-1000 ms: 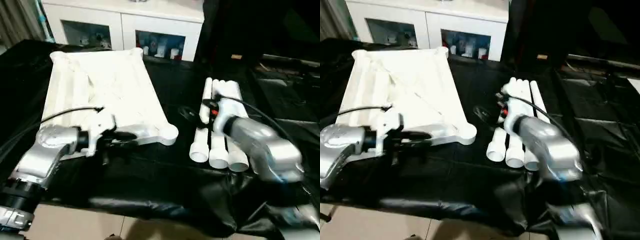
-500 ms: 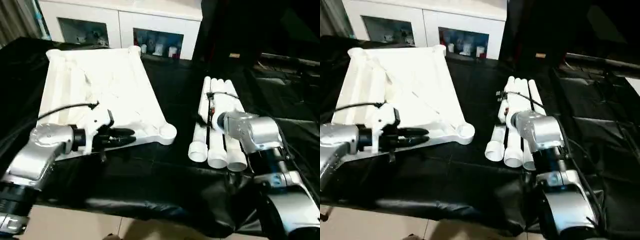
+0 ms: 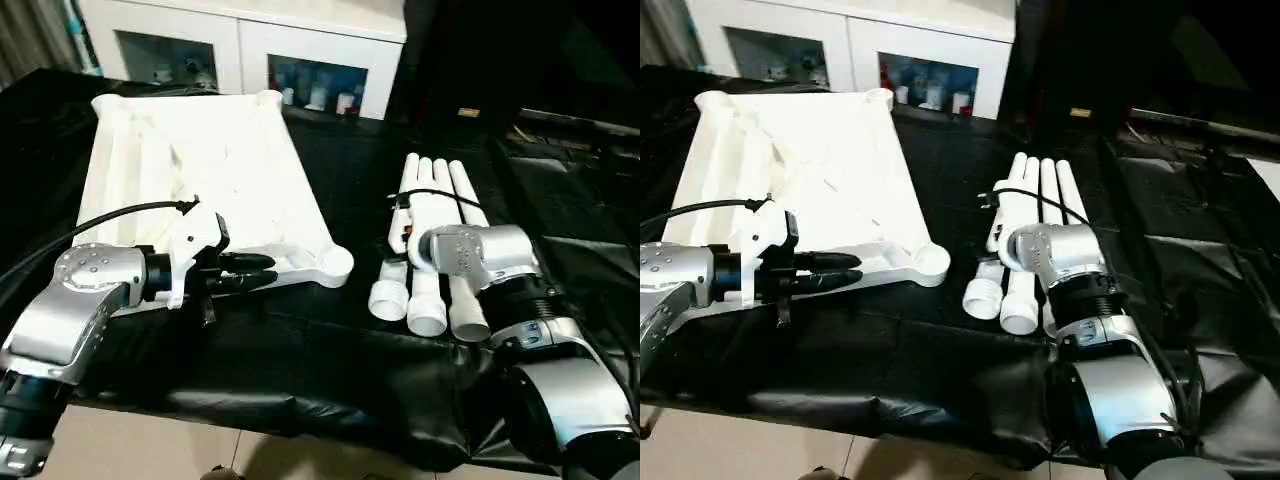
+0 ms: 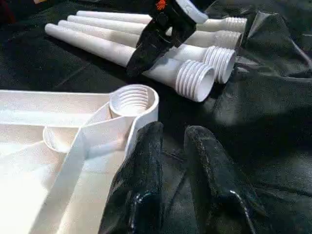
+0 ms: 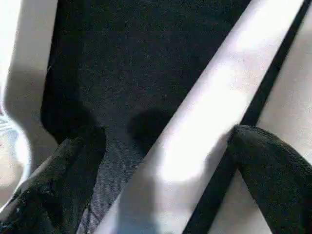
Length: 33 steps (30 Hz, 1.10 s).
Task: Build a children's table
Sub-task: Pick table leg
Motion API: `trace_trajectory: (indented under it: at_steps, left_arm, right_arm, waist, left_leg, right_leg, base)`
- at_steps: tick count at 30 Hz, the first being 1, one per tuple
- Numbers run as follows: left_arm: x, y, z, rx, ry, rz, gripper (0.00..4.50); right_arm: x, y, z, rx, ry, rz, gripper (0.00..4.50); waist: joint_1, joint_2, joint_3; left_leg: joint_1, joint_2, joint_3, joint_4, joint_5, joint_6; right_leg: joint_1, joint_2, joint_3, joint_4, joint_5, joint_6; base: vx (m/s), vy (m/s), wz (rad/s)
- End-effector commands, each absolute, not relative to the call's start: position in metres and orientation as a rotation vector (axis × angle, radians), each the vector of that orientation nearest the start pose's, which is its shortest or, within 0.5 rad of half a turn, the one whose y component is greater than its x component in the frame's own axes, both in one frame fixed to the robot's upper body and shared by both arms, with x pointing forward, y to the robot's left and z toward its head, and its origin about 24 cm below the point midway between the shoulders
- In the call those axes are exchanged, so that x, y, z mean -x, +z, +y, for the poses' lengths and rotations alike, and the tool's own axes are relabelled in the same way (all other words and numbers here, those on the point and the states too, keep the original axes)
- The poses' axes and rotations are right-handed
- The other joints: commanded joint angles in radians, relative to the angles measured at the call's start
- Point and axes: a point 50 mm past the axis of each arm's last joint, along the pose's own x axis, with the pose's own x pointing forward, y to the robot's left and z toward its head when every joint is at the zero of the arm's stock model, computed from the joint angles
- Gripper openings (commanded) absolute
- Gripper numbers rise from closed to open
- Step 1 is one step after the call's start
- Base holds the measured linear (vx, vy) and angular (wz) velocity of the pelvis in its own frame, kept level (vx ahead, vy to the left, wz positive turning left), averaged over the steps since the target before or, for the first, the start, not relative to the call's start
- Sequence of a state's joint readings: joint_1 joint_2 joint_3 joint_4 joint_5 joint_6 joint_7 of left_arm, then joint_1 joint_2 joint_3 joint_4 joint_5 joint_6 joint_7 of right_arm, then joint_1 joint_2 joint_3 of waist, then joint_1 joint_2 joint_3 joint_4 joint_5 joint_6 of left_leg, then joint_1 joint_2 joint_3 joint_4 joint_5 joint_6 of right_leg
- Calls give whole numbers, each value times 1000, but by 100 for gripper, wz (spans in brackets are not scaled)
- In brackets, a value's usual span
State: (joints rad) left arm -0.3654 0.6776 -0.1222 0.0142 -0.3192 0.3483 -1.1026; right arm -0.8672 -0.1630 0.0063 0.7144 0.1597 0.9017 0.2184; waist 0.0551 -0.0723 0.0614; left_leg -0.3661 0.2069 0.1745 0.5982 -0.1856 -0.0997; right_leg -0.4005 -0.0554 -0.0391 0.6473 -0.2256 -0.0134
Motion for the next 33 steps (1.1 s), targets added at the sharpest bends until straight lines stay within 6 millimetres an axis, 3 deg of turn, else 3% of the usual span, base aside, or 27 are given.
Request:
trace_trajectory:
  at_steps: [1,7,14,21,26,27,33]
  left_arm:
    - [-281,126,190,-334,-1162,246,96]
    - [-281,127,189,-339,-1156,240,96]
    - [-278,127,186,-344,-1160,248,96]
    - [-282,132,185,-415,-1109,149,95]
    - [-283,133,181,-310,-1072,63,95]
    - [-280,131,179,-291,-1086,75,95]
    - [-278,121,181,-325,-1062,142,95]
  right_arm:
    - [-370,74,-128,-5,292,790,450]
    - [-373,74,-128,-10,294,799,450]
    - [-366,52,-134,-2,284,898,450]
    - [-364,46,-138,-14,277,917,384]
    - [-362,41,-139,-34,274,927,343]
    - [-362,40,-138,-41,273,928,331]
    - [-360,35,-135,-70,277,928,275]
  waist:
    - [-2,17,-66]
    - [-3,15,-65]
    - [-3,10,-67]
    - [-2,11,-66]
    - [-2,13,-71]
    - [1,17,-75]
    - [-1,16,-74]
  left_leg:
    - [16,14,8,-66,-44,-49]
    - [14,14,7,-66,-41,-51]
    - [12,14,9,-64,-23,-39]
    - [14,17,7,-66,-66,-49]
    - [13,16,8,-63,-44,-49]
    - [14,15,7,-61,-44,-48]
    - [15,18,7,-63,-63,-46]
  right_leg:
    - [55,-57,47,-54,99,-198]
    - [57,-57,46,-53,97,-198]
    - [58,-58,46,-51,114,-207]
    - [57,-60,45,-57,55,-198]
    - [58,-59,45,-52,104,-208]
    - [60,-59,44,-50,114,-215]
    - [57,-58,43,-52,97,-212]
  base:
    - [0,0,0]
    - [0,0,0]
    - [0,0,0]
    - [0,0,0]
    - [0,0,0]
    - [0,0,0]
    - [0,0,0]
